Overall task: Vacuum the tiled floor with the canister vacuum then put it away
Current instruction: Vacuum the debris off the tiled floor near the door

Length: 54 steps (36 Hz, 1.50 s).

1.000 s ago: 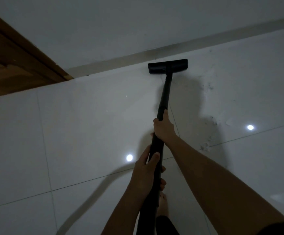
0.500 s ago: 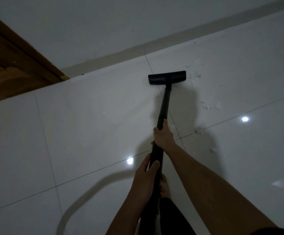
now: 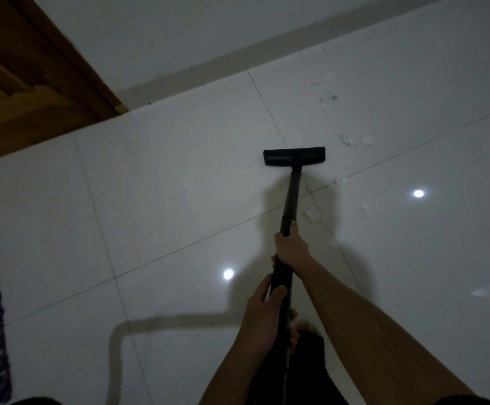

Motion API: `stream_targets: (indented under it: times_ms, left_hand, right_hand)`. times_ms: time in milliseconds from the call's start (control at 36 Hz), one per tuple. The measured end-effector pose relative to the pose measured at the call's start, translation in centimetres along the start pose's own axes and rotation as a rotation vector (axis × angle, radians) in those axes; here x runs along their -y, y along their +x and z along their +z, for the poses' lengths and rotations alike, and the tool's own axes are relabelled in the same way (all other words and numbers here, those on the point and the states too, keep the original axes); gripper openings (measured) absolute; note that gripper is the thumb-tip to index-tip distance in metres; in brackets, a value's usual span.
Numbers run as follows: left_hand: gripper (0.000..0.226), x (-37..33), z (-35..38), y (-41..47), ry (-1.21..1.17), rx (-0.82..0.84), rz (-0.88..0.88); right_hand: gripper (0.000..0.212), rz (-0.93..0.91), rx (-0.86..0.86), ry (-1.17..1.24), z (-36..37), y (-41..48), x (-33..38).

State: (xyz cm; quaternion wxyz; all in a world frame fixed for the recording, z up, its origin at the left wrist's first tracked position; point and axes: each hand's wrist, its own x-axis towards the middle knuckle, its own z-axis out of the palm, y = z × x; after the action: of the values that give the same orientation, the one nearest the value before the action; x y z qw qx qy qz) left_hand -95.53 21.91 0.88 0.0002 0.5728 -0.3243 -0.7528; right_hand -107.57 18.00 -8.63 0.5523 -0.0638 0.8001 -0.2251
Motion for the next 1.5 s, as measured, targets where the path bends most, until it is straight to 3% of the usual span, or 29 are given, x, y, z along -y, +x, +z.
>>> stream_targets:
  times_ms: [500,750,944,1139,1500]
  left_hand:
    - [0.038,13.5,2.4,-9.7,-0.040,-0.055,0.021]
    - [0.033,18.2,-0.2,-11.2,-0.061,-0.057,-0.029]
    - [0.038,17.4,-4.1,-8.8,0.000,-0.045,0.002]
    - [0.037,14.1,-7.6,-5.3,-0.023,0.004,0.066]
    - [0.040,9.2,-13.4,-3.4,-0.015,0.012,0.072]
  right_hand:
    - [0.057,-0.089,0.033,-0.016,1.1,-10.3,-12.6]
    - [0.059,-0.069,0.045,-0.001,5.0,-11.9,-17.1]
    - [0.066,-0.034,0.037,-0.039,8.4,-9.2,-14.9]
    - [0.071,0.005,0.029,0.093,11.0,-5.1,-10.4]
    - [0.059,-0.043,-0.016,0.167,15.2,-3.7,-4.6]
